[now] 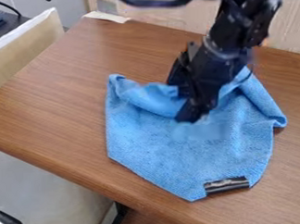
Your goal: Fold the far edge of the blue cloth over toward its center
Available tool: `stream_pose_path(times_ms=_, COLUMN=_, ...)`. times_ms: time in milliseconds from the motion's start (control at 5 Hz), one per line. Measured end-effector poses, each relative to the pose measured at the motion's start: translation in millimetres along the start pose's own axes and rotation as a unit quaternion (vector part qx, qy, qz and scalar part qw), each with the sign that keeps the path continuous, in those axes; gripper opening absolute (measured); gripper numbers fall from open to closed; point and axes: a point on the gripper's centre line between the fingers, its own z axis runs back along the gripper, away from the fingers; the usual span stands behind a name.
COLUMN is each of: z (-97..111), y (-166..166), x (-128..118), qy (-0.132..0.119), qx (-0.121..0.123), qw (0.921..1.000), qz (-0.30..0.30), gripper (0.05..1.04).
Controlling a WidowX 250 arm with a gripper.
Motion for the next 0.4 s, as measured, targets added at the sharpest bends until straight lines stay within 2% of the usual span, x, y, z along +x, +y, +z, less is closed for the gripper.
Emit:
stream_pose_path(times_ms=200, z=20, y=7, x=-1, qy=-0.014, qx=0.009, qw=0.9998, qz=0.008, gripper=1.001)
stream_pose_path(times_ms=400, z=44, y=14, x=-5, qy=-0.039, qx=0.026, qw=0.9987, qz=0.02, gripper=1.001)
